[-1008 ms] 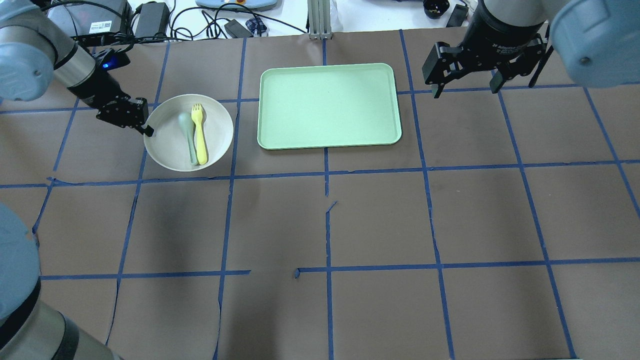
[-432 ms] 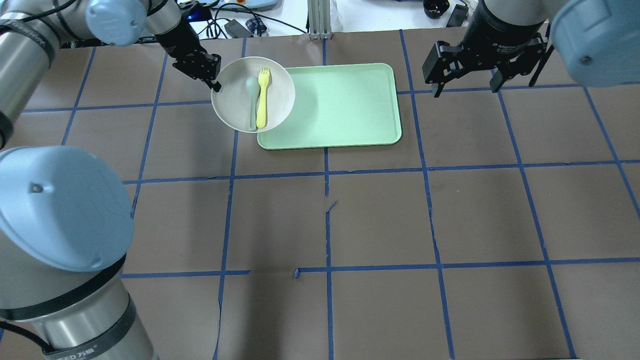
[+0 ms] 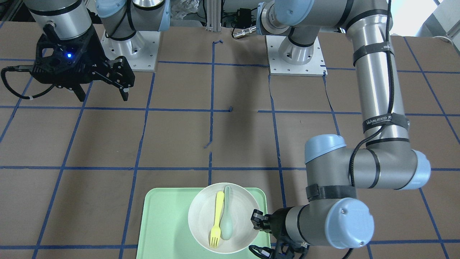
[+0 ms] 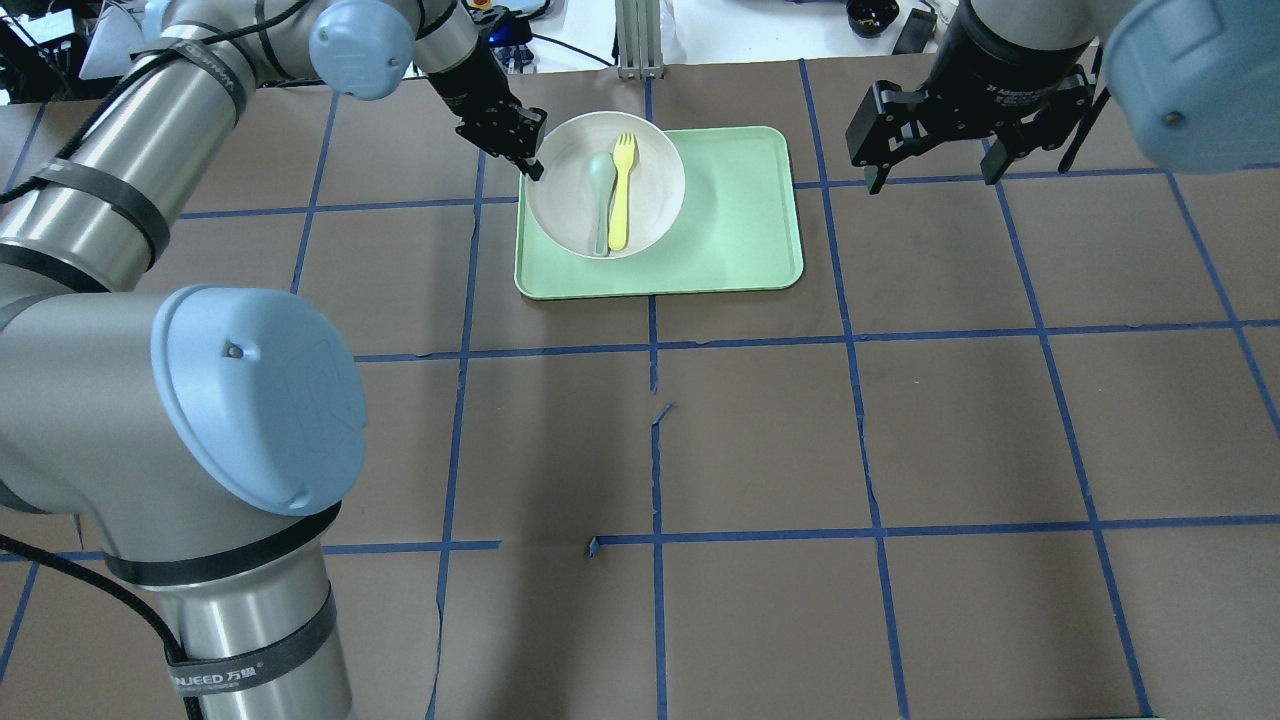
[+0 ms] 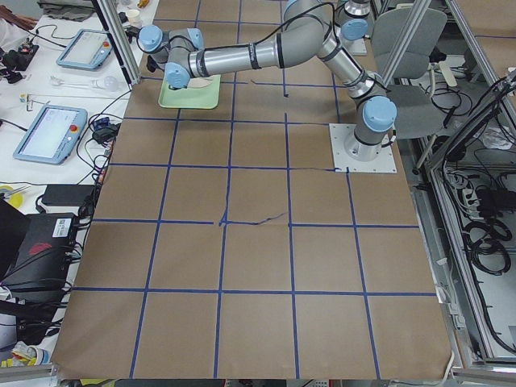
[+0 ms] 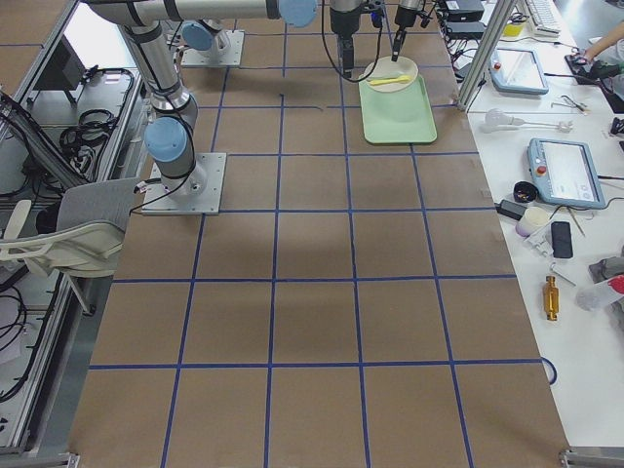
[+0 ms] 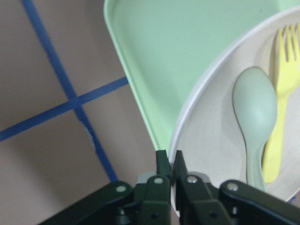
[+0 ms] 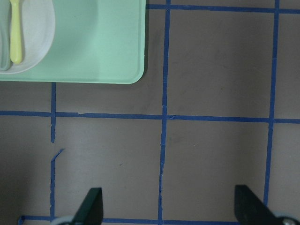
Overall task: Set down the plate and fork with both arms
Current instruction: 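Carry the plate with the left gripper onto the green tray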
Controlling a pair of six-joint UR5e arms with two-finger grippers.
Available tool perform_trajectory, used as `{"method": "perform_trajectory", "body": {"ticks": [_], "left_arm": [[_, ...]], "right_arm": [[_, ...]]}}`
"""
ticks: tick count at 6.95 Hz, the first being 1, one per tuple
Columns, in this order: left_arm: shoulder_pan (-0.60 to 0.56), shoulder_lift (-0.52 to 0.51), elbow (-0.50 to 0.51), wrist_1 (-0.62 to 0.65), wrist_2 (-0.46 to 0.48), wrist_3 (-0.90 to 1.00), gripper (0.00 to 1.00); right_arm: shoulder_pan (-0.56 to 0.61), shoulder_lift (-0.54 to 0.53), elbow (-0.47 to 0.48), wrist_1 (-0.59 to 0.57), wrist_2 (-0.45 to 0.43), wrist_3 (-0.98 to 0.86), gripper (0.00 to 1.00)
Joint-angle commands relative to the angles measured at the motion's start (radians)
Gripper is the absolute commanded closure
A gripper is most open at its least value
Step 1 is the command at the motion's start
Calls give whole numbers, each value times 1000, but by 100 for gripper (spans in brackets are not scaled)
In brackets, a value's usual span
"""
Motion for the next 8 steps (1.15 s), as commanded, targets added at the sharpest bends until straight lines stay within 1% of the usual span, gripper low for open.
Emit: {"method": "perform_trajectory", "body": {"ticks": [1,5,6,7,8], "left_arm": [[-51,-50,7,59,-11,-7,100],[-77,-106,7,137,-10,1,100],[-85,-116,7,154,-10,-5,90],[-89,-116,7,169,-10,-4,55],[-92,-111,7,182,-11,-7,6]], "right_arm": [[-1,0,0,-1,0,-1,0],[0,0,2,-4,2,-1,0],[0,2,2,-4,0,1,0],[2,2,2,-4,2,-1,0],[0,2,2,-5,2,-1,0]]}}
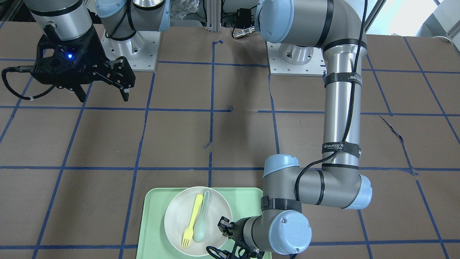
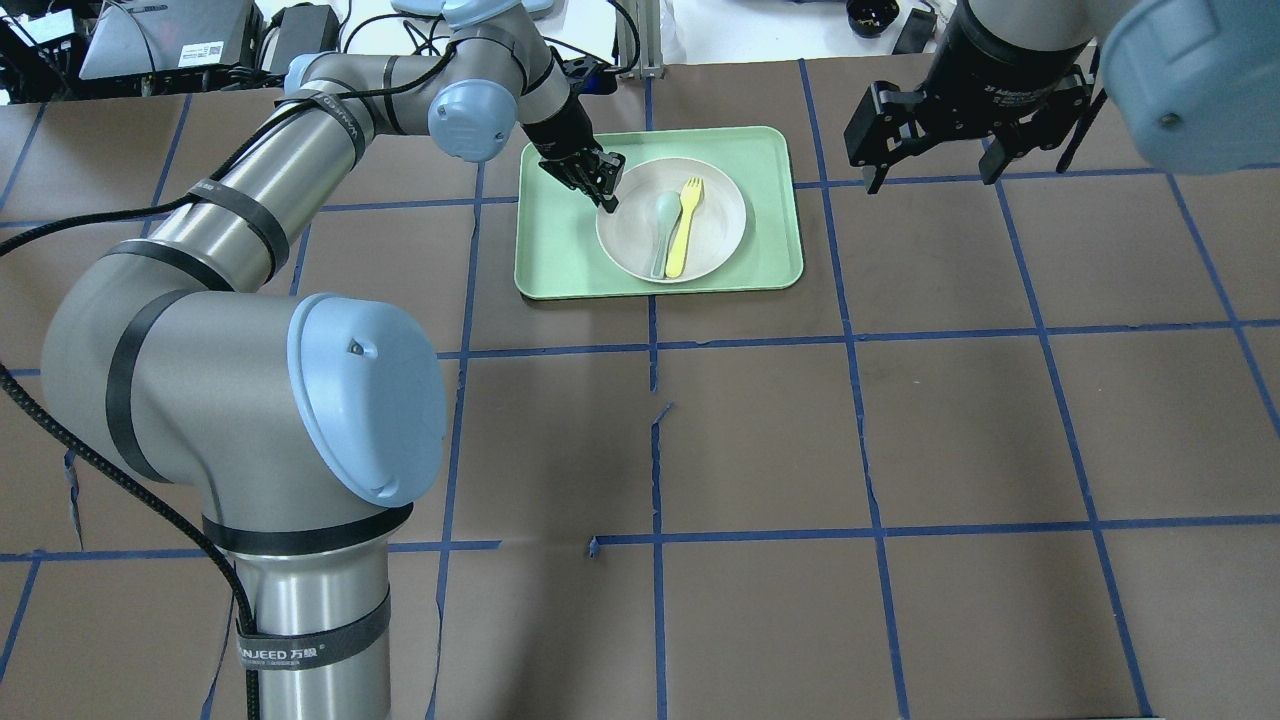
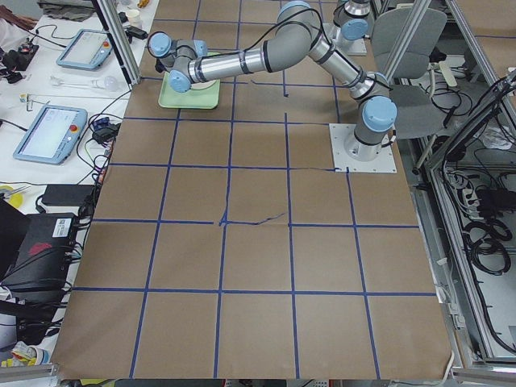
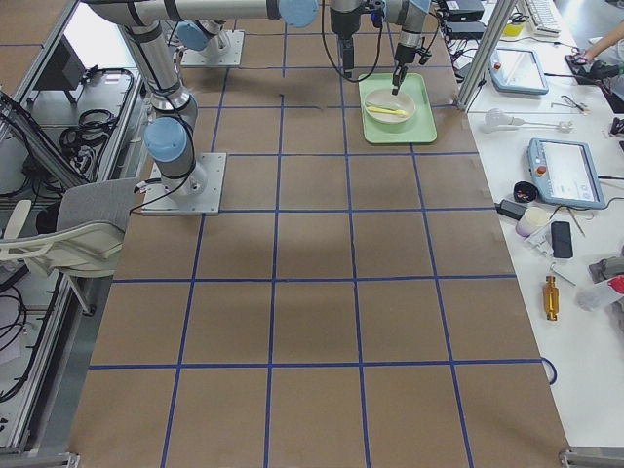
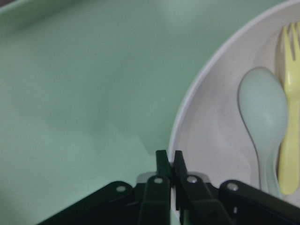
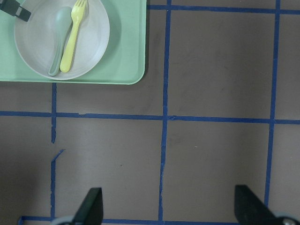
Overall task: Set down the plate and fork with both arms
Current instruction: 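Open the left gripper and raise it away from the plate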
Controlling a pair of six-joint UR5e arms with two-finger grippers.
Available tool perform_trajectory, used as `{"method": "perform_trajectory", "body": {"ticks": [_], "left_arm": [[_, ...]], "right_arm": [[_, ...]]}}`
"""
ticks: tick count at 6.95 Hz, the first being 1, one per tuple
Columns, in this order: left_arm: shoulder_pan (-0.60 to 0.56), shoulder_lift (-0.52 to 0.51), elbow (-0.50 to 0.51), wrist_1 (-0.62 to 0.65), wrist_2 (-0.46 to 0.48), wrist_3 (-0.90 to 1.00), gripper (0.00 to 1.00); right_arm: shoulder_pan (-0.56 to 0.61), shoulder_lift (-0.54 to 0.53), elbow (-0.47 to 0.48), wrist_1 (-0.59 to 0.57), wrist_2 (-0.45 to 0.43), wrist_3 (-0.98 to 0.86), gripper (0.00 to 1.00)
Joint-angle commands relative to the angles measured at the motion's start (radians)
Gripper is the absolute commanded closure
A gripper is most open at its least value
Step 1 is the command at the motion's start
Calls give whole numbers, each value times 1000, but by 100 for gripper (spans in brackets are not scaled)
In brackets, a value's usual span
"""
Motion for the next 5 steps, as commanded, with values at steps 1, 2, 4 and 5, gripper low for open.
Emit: {"method": "perform_trajectory", "body": {"ticks": [1,2,4,5], "left_arm": [[-5,23,0,17,-1,-3,0],[-5,49,2,9,0,-24,0],[27,150,-9,-140,113,-107,0],[107,225,-24,-272,196,-142,0]], "right_arm": [[-1,0,0,-1,0,0,0],[1,0,2,-1,0,1,0],[4,20,-4,-10,2,1,0],[5,31,-50,9,-6,12,0]]}}
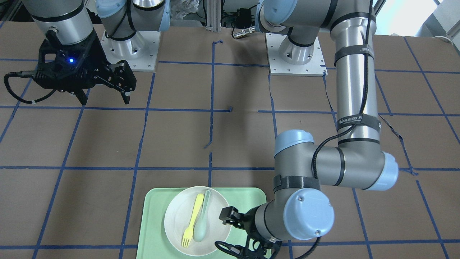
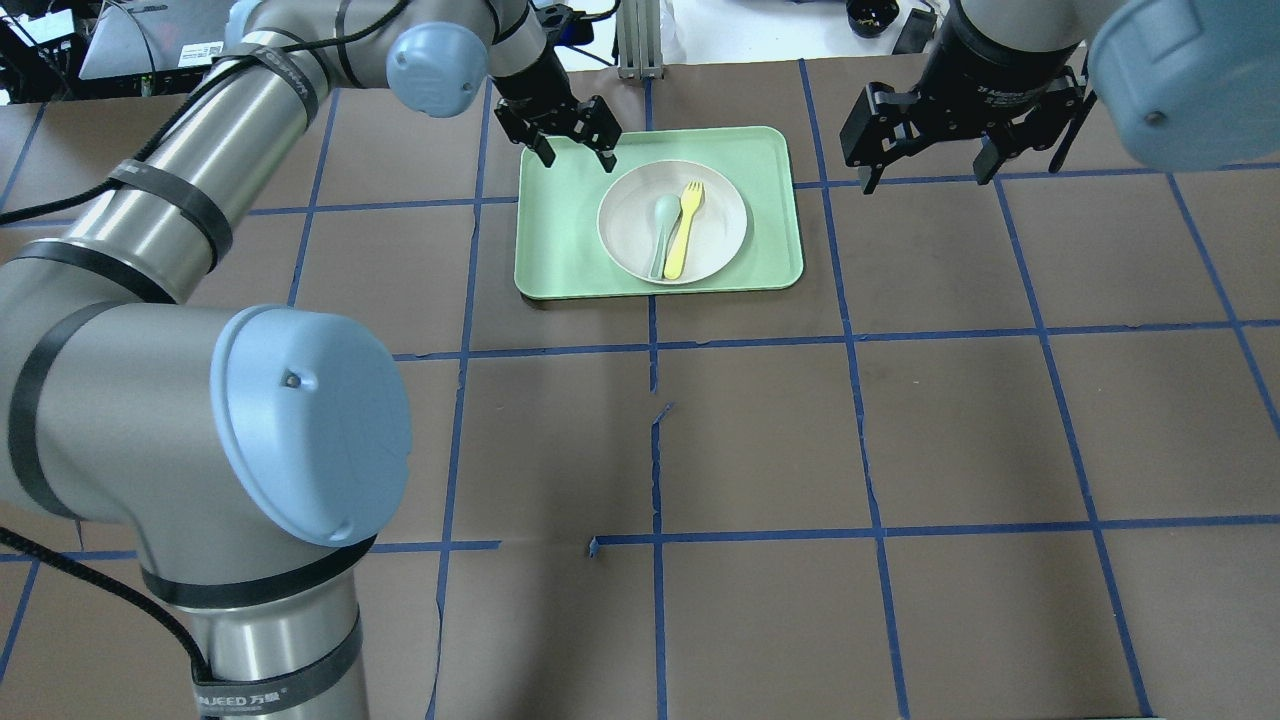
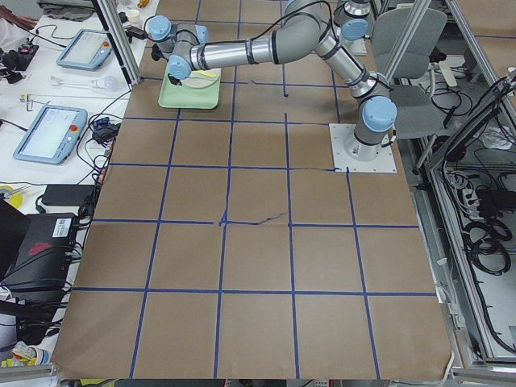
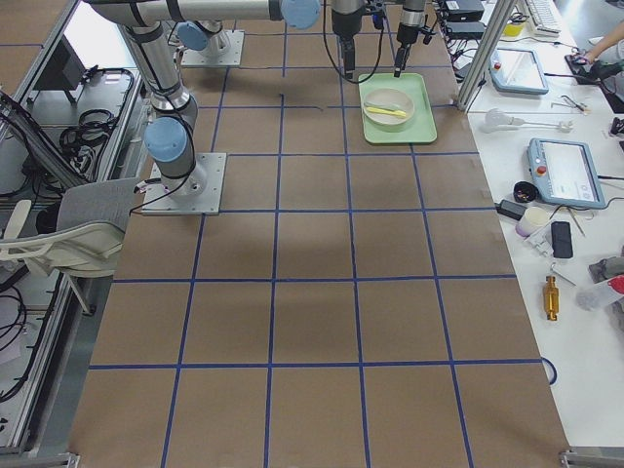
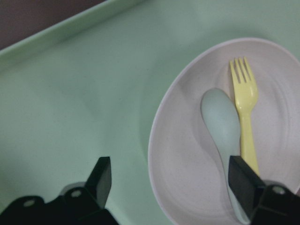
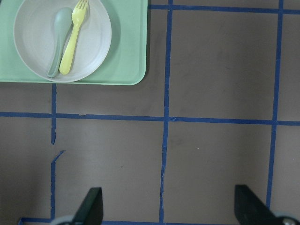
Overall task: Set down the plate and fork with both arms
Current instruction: 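Open the left gripper and raise it away from the plate, then lower the right gripper onto the yellow fork while the left arm draws back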
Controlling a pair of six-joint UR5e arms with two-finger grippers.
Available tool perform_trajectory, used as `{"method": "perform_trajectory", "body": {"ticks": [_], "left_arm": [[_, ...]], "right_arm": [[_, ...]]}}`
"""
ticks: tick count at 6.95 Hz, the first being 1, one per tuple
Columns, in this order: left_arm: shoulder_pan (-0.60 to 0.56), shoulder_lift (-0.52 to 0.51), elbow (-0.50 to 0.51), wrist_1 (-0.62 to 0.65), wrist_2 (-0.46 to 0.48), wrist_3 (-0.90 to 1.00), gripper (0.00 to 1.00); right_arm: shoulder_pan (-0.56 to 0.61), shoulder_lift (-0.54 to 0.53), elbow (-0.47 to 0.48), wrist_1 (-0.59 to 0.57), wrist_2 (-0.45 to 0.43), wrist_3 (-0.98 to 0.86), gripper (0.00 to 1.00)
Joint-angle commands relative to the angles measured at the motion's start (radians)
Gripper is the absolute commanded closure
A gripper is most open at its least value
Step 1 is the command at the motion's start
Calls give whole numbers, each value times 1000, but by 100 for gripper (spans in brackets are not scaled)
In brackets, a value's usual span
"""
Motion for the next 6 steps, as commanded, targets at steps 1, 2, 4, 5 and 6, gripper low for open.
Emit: {"method": "perform_trajectory", "body": {"ticks": [1,2,4,5,6], "left_arm": [[140,164,-44,-213,100,-39,0],[176,248,-79,-215,212,-40,0],[181,429,-177,-271,293,-42,0],[179,531,-292,-299,287,-52,0],[178,636,-395,-290,286,-160,0]], "right_arm": [[4,59,-68,43,-4,12,0],[24,123,-76,27,-1,94,0],[80,270,-79,-148,-3,303,0],[122,360,-79,-282,0,440,0],[143,437,-81,-373,-3,470,0]]}}
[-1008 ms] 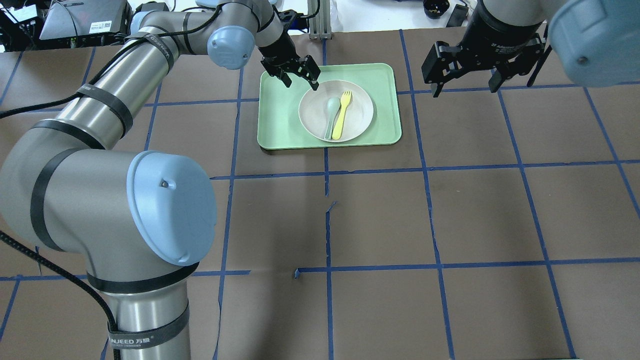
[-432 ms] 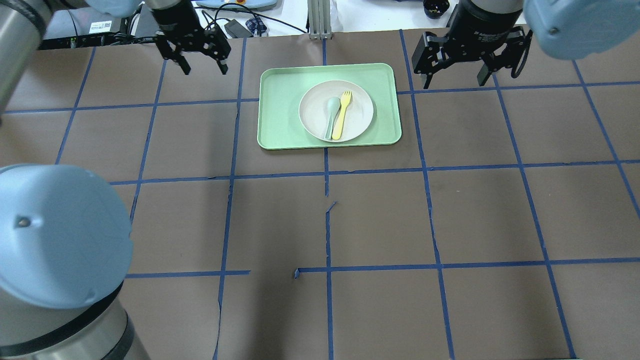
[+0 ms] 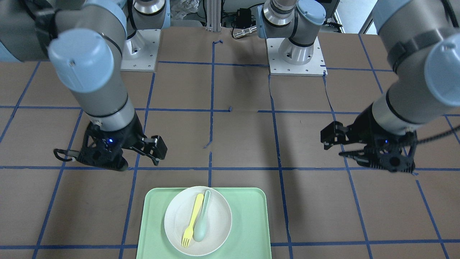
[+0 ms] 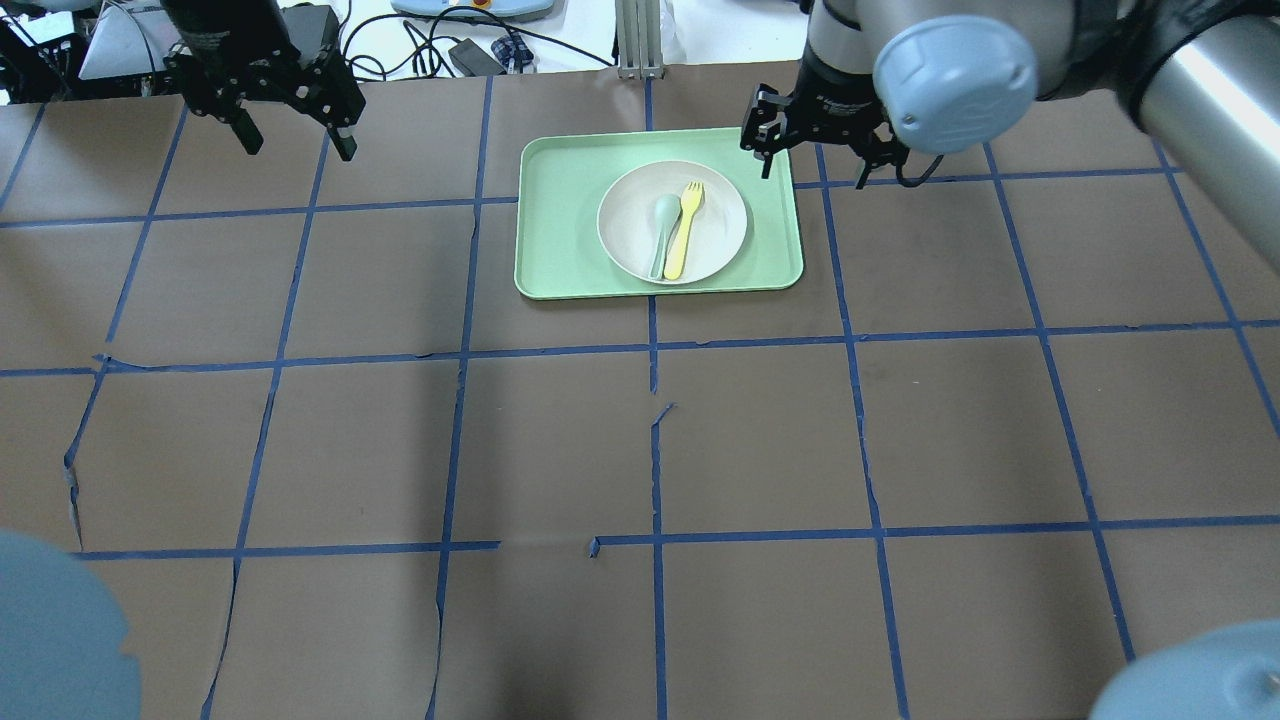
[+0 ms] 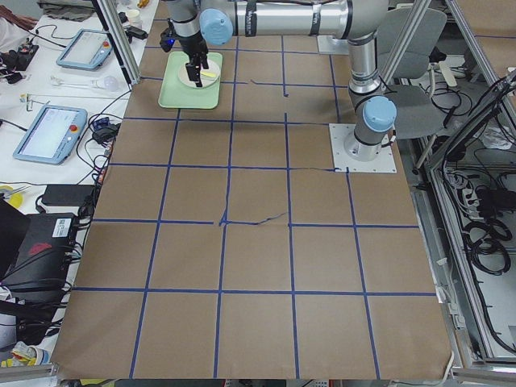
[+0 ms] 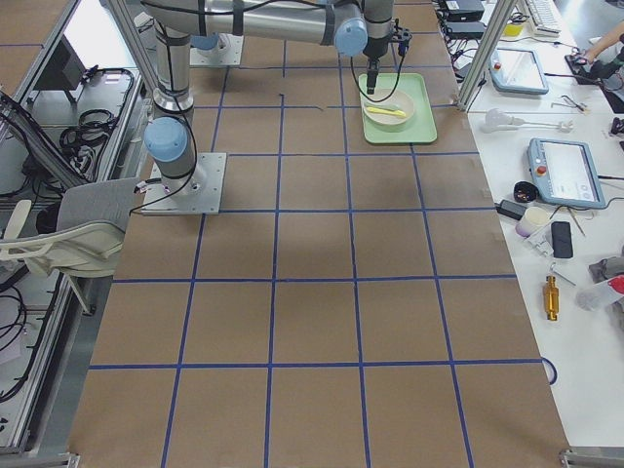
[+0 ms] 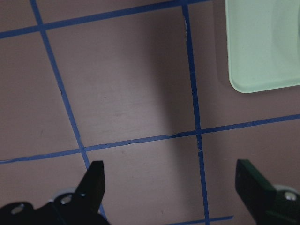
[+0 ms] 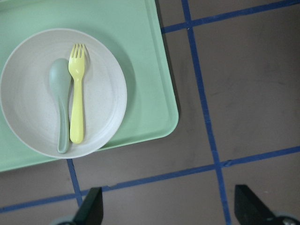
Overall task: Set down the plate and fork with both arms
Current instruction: 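Lower the right gripper onto the yellow fork while the left arm draws back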
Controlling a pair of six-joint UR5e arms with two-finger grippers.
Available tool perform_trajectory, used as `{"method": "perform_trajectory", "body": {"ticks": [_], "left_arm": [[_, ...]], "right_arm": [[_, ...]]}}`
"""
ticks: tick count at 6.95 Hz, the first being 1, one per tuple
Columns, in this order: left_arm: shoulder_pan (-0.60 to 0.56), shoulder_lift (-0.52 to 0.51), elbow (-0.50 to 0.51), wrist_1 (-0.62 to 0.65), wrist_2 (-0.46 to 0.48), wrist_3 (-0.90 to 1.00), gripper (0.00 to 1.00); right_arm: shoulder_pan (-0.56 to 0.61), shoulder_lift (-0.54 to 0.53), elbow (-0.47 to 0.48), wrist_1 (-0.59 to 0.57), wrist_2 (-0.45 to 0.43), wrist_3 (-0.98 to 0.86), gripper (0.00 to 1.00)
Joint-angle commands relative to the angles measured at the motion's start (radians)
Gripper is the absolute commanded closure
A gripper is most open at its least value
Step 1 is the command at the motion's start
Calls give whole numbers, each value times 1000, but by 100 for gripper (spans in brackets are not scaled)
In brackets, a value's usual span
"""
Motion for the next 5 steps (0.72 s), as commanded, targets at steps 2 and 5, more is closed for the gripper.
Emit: {"method": "perform_trajectory", "body": {"ticks": [2,5], "left_arm": [[-14,182,-210,26,8,-241,0],[-54,215,-344,202,5,-248,0]], "right_arm": [[84,232,-8,-315,-30,153,0],[118,316,-6,-437,-40,211,0]]}}
